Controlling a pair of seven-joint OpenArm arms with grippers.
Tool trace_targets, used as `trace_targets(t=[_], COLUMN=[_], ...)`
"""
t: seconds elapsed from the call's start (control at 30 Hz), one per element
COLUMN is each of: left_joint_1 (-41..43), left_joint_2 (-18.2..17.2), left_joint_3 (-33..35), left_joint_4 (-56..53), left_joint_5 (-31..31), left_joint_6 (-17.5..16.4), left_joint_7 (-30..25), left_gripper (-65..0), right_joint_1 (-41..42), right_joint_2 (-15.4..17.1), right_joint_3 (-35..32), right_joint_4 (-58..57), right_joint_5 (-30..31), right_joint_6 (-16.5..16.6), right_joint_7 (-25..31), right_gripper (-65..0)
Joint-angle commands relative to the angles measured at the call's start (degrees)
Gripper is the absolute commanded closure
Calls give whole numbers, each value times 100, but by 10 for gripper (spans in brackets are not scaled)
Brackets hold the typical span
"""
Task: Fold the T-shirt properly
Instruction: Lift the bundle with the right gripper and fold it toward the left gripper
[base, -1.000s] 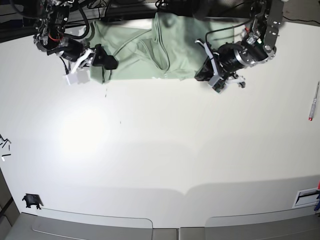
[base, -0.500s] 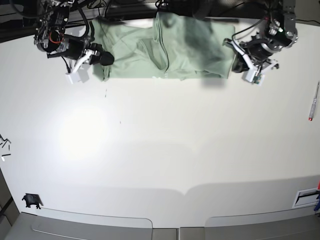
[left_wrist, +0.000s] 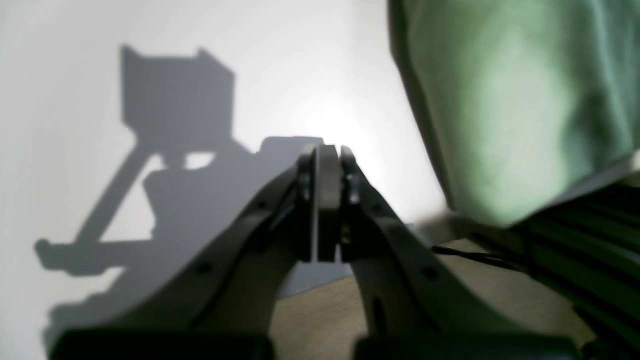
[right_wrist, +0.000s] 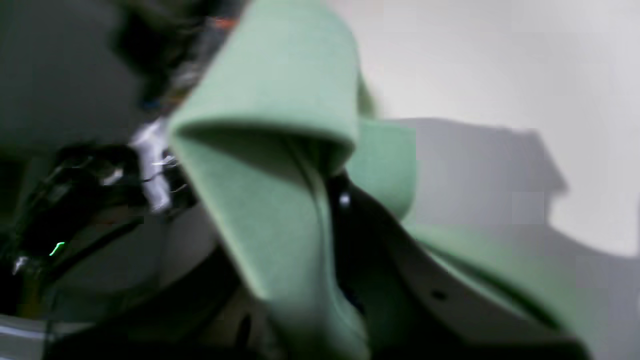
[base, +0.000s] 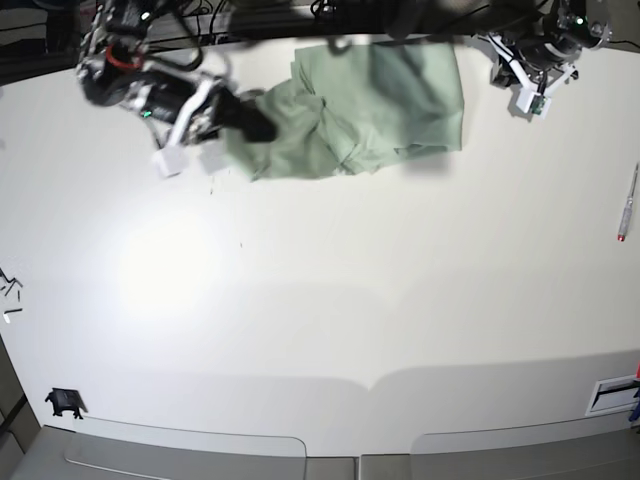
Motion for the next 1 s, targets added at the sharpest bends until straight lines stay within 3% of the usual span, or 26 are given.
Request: trace_targets(t=[0.0, 0.13, 0.33, 0.4, 0.5, 0.63, 0.73, 0.87, 0.97], left_joint_1=[7, -2, -2, -2, -2, -2, -2, 0, 0], left_joint_2=[-42, -37, -24, -24, -24, -24, -24, -24, 9], left_joint_3=[-26, -26, -26, -26, -26, -26, -26, -26, -26], left_joint_4=[74, 74, 63, 66, 66, 66, 66, 63, 63], left_joint_5=[-74, -116, -111, -114, -114, -114, -114, -114, -111], left_joint_6=[-20, -20, -20, -20, -20, -20, -20, -20, -17], left_joint_7=[-138, -173, -168, -170, -175, -175, -170, -151, -129], left_gripper=[0, 0, 0, 0, 0, 0, 0, 0, 0], right_joint_1=[-13, -26, 66, 179, 402, 686, 876, 957, 957], right_joint_2=[-160, -776, -1311, -1360, -1360, -1362, -1445, -1829, -1845], right_joint_3=[-232, -1362, -2776, -3198, -3718, -4170, -4343, -4363, -4435], right_joint_4=[155, 164, 155, 63, -267, -817, -1060, -1064, -1064], right_joint_5=[186, -466, -3272, -4155, -4964, -5311, -5309, -5309, -5302], right_joint_6=[37, 37, 7, -262, -741, -1141, -1427, -1495, -1552], right_joint_7=[101, 332, 2356, 2656, 3027, 3497, 3532, 3532, 3617], right_gripper=[0, 0, 0, 0, 0, 0, 0, 0, 0])
